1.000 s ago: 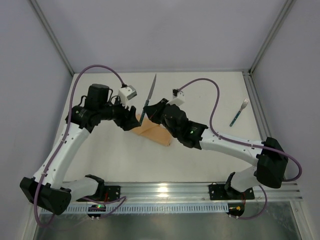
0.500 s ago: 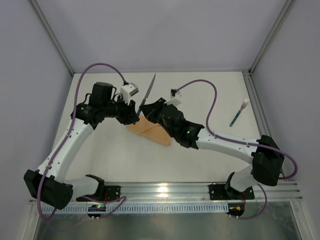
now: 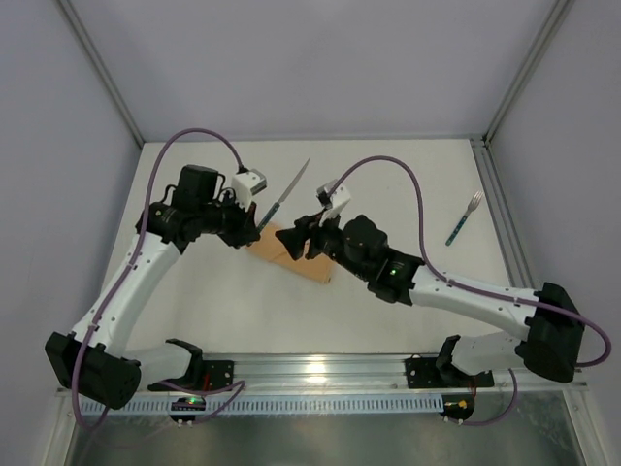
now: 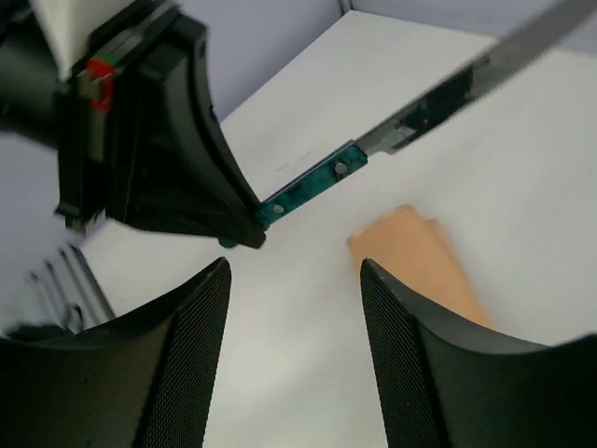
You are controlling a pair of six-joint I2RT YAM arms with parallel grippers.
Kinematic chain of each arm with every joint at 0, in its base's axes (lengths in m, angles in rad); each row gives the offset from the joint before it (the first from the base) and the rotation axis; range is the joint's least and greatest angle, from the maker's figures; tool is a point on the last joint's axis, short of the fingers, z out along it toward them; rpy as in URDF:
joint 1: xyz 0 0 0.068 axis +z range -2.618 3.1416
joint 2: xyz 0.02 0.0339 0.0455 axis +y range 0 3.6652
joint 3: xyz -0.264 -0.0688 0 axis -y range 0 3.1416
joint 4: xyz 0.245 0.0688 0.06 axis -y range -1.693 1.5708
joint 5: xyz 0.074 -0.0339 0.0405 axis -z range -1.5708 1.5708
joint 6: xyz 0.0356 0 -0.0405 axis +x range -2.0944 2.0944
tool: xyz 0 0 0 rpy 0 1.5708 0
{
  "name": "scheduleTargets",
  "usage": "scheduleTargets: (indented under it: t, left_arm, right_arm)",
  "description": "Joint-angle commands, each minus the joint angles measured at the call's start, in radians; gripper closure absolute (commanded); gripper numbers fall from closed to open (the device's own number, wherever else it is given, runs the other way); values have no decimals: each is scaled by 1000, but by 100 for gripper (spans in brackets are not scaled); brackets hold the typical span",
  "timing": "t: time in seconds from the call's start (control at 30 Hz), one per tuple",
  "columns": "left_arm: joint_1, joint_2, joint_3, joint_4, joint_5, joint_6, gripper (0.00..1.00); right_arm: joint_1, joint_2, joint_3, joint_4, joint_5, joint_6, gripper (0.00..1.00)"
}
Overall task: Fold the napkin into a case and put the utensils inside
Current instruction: Pass from the right arm to the left, then pass from the left arm to the right
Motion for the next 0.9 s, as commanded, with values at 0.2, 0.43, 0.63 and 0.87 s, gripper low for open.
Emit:
scheduleTargets:
  t: [0.2,0.43,0.63,0.87]
  left_arm:
    - [0,61,9,-284,167,205,100]
    - [-3,84,5,-416,217,312,100]
    - [-6,92,-6,-453,225,345,100]
    - [-6,101,-3,-451,242,345,100]
  right_arm:
    - [21,-209,-118,-233,-452,-1339,32]
    - [50,-25,11,-248,-420,-1601,33]
    - [58,73,72,-236,-417,-1628,33]
    - [88,141,89,-211,-376,-1627,50]
